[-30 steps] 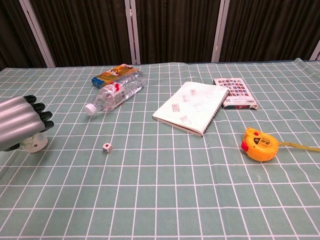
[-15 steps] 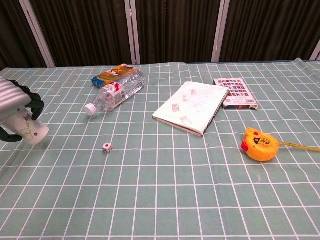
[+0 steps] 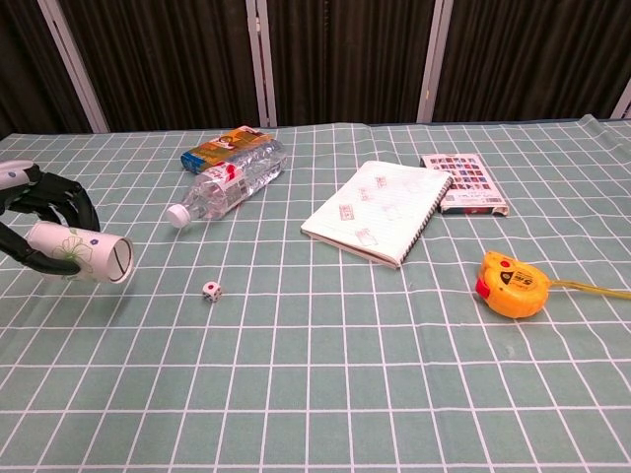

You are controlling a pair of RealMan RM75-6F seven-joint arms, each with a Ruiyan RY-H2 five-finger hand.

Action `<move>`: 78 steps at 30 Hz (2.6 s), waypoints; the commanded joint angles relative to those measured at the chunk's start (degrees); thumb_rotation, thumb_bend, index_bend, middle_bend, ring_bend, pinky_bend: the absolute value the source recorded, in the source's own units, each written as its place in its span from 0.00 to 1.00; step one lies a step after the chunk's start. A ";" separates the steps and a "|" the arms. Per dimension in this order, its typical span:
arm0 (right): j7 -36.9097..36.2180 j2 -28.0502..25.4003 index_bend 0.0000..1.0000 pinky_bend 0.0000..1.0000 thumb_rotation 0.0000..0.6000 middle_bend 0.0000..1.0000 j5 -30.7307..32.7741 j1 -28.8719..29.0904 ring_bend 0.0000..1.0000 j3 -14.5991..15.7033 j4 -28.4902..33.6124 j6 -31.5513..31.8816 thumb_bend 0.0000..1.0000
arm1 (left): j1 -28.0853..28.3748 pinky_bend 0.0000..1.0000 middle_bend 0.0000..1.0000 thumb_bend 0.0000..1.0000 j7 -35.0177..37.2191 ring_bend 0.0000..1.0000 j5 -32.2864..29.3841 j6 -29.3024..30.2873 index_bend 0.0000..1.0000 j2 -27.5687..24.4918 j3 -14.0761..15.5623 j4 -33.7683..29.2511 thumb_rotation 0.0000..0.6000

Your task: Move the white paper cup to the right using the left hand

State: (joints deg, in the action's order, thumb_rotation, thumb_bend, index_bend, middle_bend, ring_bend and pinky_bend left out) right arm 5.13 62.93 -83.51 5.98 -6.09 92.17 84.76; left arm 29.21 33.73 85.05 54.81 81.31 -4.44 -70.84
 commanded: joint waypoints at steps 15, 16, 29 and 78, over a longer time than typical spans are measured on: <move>0.00 -0.17 0.00 0.00 1.00 0.00 -0.04 0.03 0.00 0.17 0.18 -0.26 0.00 | 0.36 0.00 0.00 0.00 -12.84 0.00 3.08 4.61 0.00 -2.54 2.53 -0.61 1.00; -0.08 -0.21 0.00 0.00 1.00 0.00 -0.04 0.05 0.00 0.19 0.22 -0.35 0.00 | 0.08 0.00 0.00 0.00 -19.19 0.00 3.96 6.45 0.00 -3.33 2.56 -1.63 1.00; -0.70 -0.47 0.00 0.00 1.00 0.00 0.19 0.10 0.00 0.10 0.17 -0.55 0.00 | -1.79 0.00 0.00 0.00 -87.07 0.00 2.06 11.87 0.00 5.64 3.21 -8.59 1.00; -1.21 -0.50 0.00 0.00 1.00 0.00 0.49 0.59 0.00 0.43 0.05 -1.88 0.00 | -1.80 0.38 0.43 0.00 -27.78 0.42 -2.61 20.27 0.53 9.00 -7.14 -9.16 1.00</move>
State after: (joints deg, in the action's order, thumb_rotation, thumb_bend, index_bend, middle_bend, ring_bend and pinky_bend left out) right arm 3.93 62.42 -83.02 6.57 -5.65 92.24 82.88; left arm 28.47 -16.57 87.34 74.32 94.74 -6.02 -69.90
